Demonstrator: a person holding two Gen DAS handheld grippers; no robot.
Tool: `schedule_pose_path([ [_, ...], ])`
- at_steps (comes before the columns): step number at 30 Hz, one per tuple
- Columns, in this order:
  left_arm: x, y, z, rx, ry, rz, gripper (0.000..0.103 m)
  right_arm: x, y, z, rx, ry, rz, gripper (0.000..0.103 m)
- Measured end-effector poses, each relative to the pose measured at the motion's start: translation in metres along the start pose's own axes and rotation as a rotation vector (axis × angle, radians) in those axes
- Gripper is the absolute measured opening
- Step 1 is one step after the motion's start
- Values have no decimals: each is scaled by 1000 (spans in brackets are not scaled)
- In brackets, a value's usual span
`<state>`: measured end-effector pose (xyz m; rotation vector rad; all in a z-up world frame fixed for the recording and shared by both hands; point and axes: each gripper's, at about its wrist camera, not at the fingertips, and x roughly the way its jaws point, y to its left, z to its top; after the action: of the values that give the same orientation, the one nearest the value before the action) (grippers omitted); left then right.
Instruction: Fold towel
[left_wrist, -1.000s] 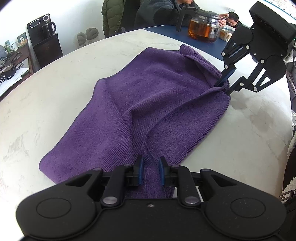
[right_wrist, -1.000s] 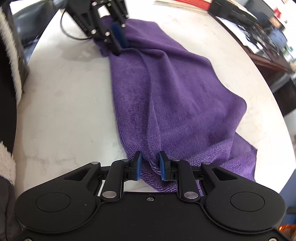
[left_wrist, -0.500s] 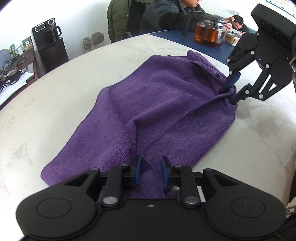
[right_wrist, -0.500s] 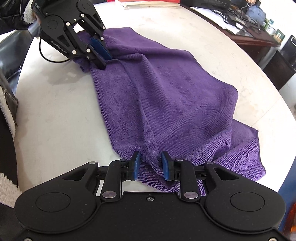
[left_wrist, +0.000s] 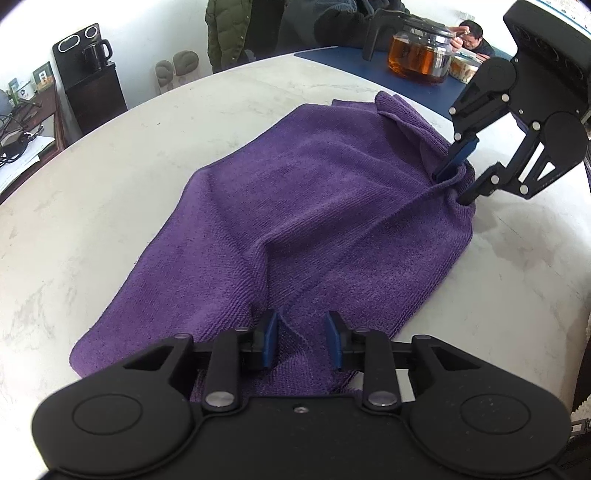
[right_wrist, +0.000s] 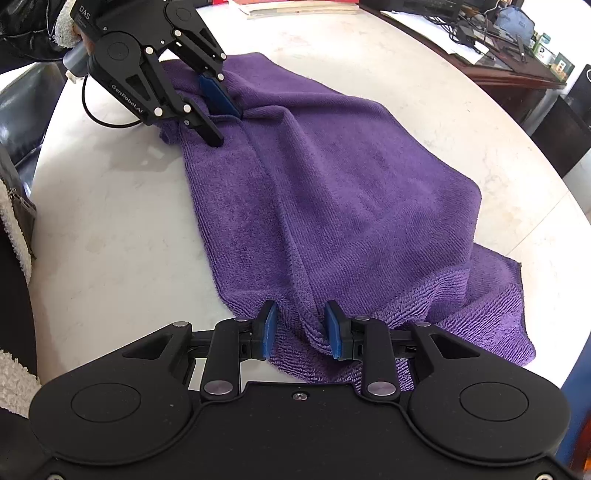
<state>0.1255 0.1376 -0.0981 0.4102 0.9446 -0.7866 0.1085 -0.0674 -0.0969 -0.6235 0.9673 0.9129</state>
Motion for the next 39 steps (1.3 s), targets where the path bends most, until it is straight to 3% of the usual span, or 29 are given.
schedule_pose_path([
  [2,-1,-1,1,9,14,-8,11,-1,-1,1,-1,-4,4,28],
  [8,-5,0,-2,29,22,-24,5,-1,-4,1,-14,-10,10,28],
  [19,-4,9,-8,-5,6,-36,5,-6,-4,3,18,-7,21,26],
  [21,-5,9,-7,2,8,-36,5,-7,-8,2,72,-11,34,29],
  [24,-6,8,-6,16,12,-34,5,-8,-16,3,161,-43,52,43],
  [28,-6,8,-6,19,9,-35,5,-7,-28,3,304,-85,125,53],
  [34,-6,8,-8,22,3,-33,5,5,-31,0,369,-60,102,54],
  [39,-5,8,-7,31,2,-35,5,-24,-32,-2,343,-89,33,58],
])
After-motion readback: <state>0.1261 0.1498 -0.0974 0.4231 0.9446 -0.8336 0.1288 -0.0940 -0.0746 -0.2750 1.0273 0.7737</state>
